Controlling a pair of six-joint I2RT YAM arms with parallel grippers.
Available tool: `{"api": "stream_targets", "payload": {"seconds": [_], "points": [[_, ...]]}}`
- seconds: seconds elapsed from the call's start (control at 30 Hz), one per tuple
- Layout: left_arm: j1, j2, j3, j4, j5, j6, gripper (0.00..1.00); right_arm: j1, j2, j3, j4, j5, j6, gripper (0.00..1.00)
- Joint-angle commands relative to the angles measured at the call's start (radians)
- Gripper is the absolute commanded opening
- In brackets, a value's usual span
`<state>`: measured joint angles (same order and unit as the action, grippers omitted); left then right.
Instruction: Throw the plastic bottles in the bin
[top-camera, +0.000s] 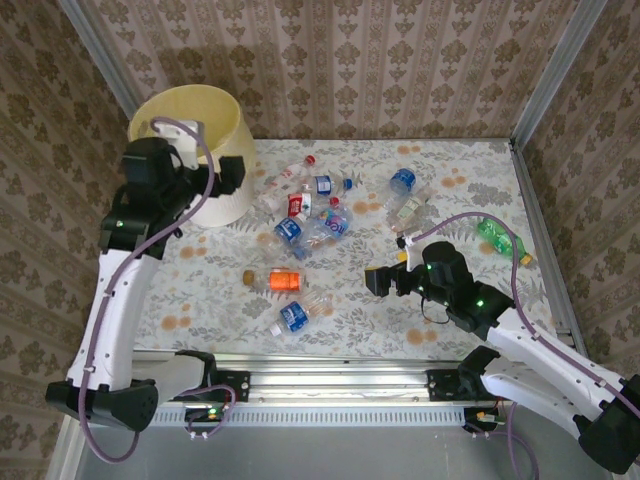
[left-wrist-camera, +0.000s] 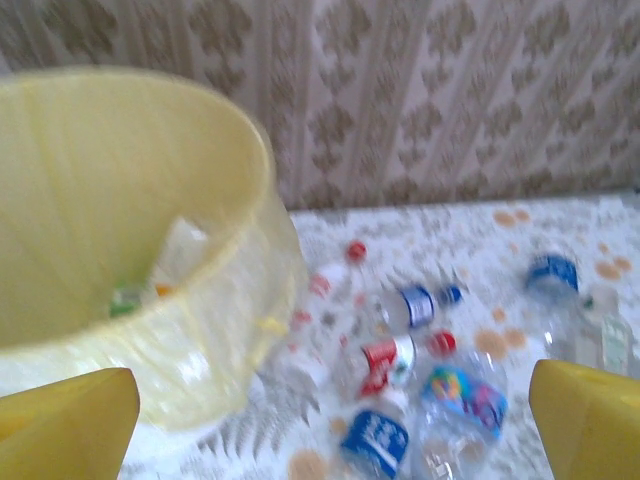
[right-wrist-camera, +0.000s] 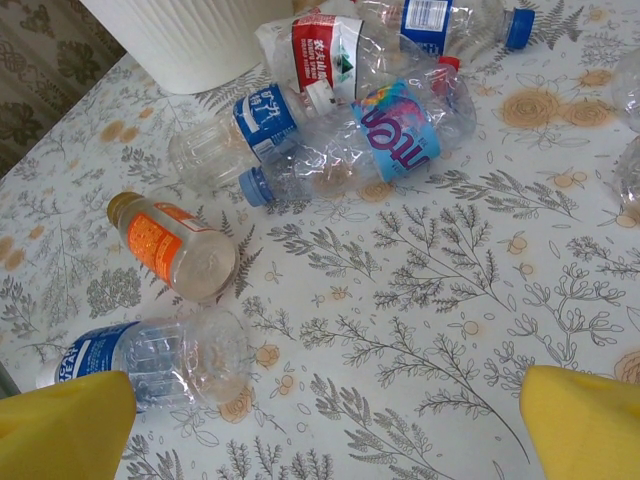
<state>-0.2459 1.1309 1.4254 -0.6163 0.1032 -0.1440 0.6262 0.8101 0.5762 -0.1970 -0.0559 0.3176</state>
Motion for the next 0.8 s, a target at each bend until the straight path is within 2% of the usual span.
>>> {"api": "stream_targets", "payload": {"seconds": [0.0, 0.13, 0.33, 0.47, 0.63, 0.77], "points": [[-0.023, -0.002, -0.065, -0.149, -0.017, -0.066, 1.0, -0.002, -0.003, 0.029, -0.018, 0.027, 0.017, 1.0], [-0.023, -0.003, -0.179, -0.182, -0.043, -0.116, 1.0, -0.002, -0.009, 0.021, -0.012, 0.026, 0.02, 1.0], [-0.034, 0.026, -0.289, -0.153, -0.01, -0.155, 0.97, -0.002, -0.012, 0.017, -0.015, 0.026, 0.019, 1.0], [-0.096, 0.028, -0.347, -0.09, 0.012, -0.15, 0.96, -0.002, -0.02, 0.009, -0.013, 0.028, 0.025, 1.0], [-0.198, 0.054, -0.388, -0.035, -0.007, -0.081, 0.97, -0.002, -0.017, 0.005, -0.013, 0.028, 0.028, 1.0], [-0.243, 0.135, -0.368, -0.029, -0.037, -0.056, 0.98, -0.002, -0.014, 0.005, -0.011, 0.025, 0.03, 1.0]]}}
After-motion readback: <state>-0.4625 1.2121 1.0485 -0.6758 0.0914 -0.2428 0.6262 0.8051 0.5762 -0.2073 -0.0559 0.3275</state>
